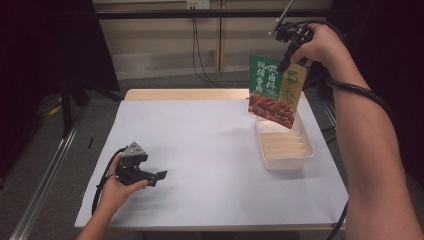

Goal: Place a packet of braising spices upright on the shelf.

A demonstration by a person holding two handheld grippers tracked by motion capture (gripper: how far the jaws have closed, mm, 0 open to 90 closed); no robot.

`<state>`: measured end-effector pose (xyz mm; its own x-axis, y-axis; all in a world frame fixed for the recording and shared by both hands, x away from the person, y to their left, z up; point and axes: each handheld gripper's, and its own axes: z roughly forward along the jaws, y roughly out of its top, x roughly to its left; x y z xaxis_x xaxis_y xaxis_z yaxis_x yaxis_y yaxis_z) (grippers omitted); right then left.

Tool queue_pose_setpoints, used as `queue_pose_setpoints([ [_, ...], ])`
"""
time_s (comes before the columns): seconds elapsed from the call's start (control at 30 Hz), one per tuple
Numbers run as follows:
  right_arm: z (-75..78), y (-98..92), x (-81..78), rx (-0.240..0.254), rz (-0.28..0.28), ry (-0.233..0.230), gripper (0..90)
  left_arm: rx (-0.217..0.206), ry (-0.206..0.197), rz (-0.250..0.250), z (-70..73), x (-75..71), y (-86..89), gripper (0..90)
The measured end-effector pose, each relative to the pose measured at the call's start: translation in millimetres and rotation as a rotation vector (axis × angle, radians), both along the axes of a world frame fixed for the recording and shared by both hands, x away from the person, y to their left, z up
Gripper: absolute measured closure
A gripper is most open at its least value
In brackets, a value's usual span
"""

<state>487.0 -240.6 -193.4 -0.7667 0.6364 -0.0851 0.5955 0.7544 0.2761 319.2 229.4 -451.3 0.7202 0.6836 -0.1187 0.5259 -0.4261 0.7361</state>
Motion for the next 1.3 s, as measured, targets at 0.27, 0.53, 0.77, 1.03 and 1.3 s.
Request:
queue_pose_setpoints([
  [0.27, -1.3, -6.7, 0.6, -0.002, -0.006, 0.003, 90.0, 0.003, 0.006, -0.004, -0.2, -0.3, -0.9, 1.8],
  [0.53, -1.5, -14.9, -0.3, -0.005, -0.021, -0.001, 90.0, 0.005, 0.000, 0.002, -0.4, -0.1, -0.9, 1.9],
  [0.77, -4.4, -20.8, -1.1, -0.018, -0.025, 0.002, 90.0, 0.018, -0.003, 0.008, -0.2, -0.3, -1.3, 1.9],
  [1.03, -7.7, -25.9, -0.9, -0.023, -0.030, 0.006, 90.0, 0.014, -0.002, 0.005, -0.8, 0.1, -1.2, 2.0],
  [1.3, -11.5, -27.0, -0.6, -0.025, -0.019, 0.003, 90.0, 0.012, 0.001, 0.008, -1.2, 0.0, -2.0, 2.0],
])
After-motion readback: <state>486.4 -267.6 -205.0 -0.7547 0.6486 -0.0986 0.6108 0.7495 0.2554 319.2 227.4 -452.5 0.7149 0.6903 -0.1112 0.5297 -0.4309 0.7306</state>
